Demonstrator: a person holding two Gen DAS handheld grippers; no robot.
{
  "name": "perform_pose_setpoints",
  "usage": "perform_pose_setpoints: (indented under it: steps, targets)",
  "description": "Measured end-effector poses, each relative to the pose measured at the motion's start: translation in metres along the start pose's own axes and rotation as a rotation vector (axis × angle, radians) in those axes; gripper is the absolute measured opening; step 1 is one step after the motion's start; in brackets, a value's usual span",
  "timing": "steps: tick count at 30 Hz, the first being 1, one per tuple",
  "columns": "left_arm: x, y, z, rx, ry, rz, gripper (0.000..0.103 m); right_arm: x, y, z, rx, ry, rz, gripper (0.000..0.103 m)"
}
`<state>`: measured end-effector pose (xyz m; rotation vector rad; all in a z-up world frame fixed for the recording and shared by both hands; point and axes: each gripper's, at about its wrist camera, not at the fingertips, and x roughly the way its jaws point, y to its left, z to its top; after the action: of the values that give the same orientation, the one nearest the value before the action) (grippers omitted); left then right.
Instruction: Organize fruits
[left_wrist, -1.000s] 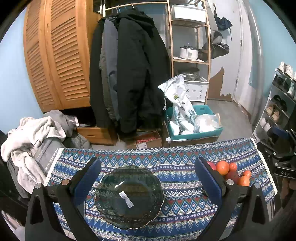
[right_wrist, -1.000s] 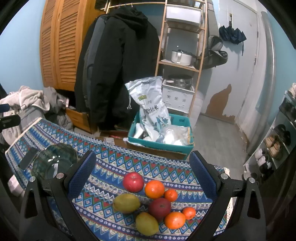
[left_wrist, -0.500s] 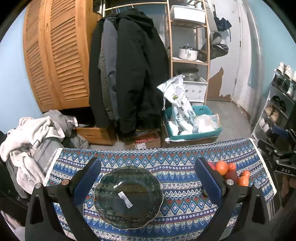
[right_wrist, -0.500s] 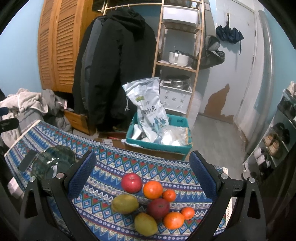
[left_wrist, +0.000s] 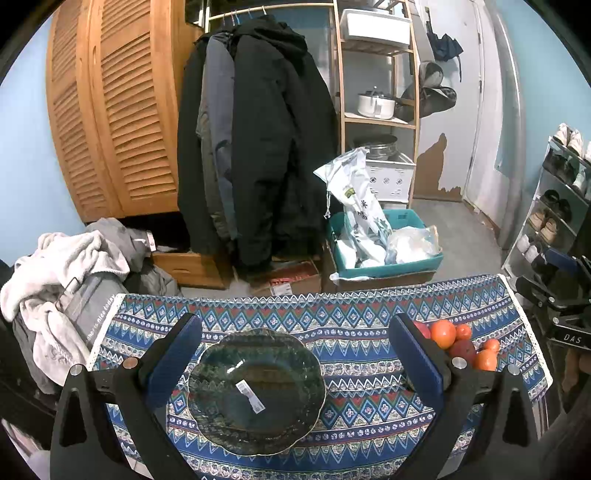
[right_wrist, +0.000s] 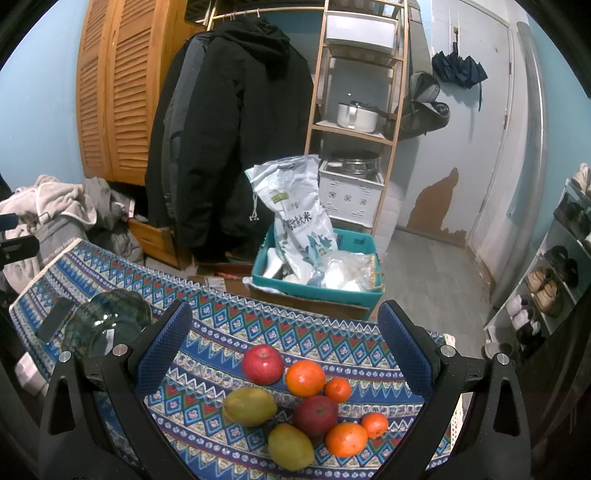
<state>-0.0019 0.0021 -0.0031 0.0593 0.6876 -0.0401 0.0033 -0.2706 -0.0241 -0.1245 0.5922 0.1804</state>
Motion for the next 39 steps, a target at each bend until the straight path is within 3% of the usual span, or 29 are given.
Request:
perform_pose_setpoints:
  steps: [39]
  targets:
    - [0.0021,-0.0011,-0.0016,-0.002,0.007,-0.003,0.102,0.0003,-0.0055,-0.0056,-0.001,0.016,-0.008,0.099]
